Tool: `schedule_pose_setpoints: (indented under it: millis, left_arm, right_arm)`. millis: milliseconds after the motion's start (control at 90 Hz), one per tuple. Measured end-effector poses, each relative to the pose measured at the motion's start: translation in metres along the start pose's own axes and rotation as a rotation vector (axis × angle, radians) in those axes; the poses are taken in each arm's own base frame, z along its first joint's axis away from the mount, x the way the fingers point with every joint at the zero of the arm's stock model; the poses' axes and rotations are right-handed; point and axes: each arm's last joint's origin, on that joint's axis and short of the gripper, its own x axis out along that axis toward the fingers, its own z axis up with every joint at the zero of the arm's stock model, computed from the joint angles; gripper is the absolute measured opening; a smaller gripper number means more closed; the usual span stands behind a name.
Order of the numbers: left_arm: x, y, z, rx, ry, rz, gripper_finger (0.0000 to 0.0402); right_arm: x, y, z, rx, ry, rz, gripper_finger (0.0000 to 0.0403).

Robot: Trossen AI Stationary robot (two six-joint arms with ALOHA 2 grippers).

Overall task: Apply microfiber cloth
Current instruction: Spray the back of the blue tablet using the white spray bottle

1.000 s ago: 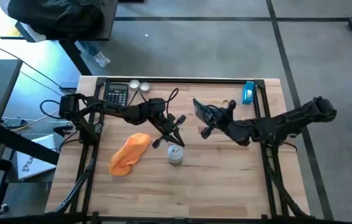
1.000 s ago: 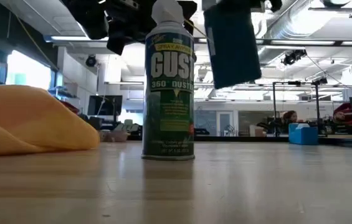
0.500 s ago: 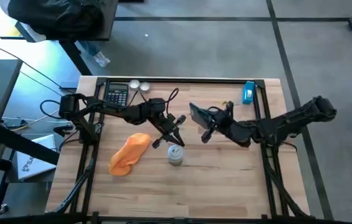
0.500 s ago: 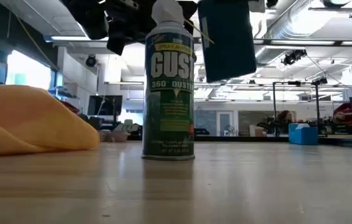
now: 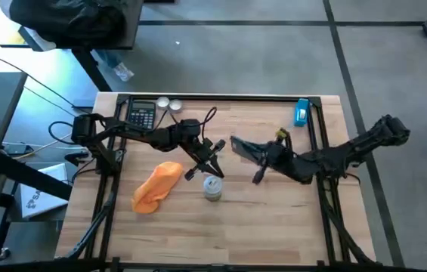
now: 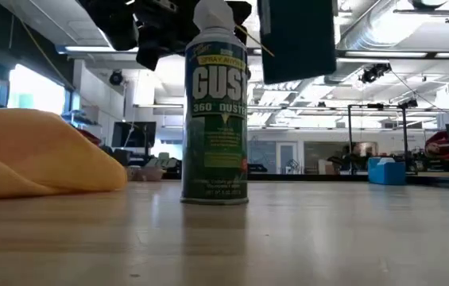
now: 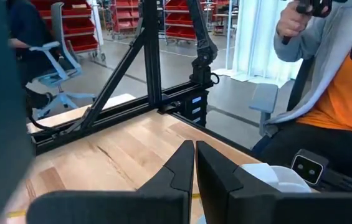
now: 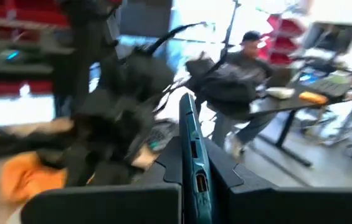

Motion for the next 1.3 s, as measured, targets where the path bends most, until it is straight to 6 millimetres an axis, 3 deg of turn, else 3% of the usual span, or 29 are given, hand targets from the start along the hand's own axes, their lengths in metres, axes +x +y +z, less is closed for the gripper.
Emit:
schedule_pose_setpoints:
  millis: [511, 811, 1144, 1300]
  left_arm:
    - [0.000, 0.000, 0.000, -0.007, 0.000, 0.000, 0.0000]
    - [0.000, 0.000, 0.000, -0.003, -0.004, 0.001, 0.0000]
    - [0.000, 0.000, 0.000, -0.003, -0.005, 0.000, 0.0000]
    - [0.000, 0.000, 0.000, -0.008, -0.005, 0.001, 0.0000]
  right_arm:
    - [-0.001, -0.009, -0.037, 0.172, 0.282, -0.036, 0.0000]
    - [0.023, 0.001, -0.055, 0.165, 0.349, -0.050, 0.0000]
    - [0.049, -0.013, -0.036, 0.150, 0.180, -0.084, 0.0000]
    - [0.057, -0.023, -0.027, 0.184, 0.098, -0.180, 0.0000]
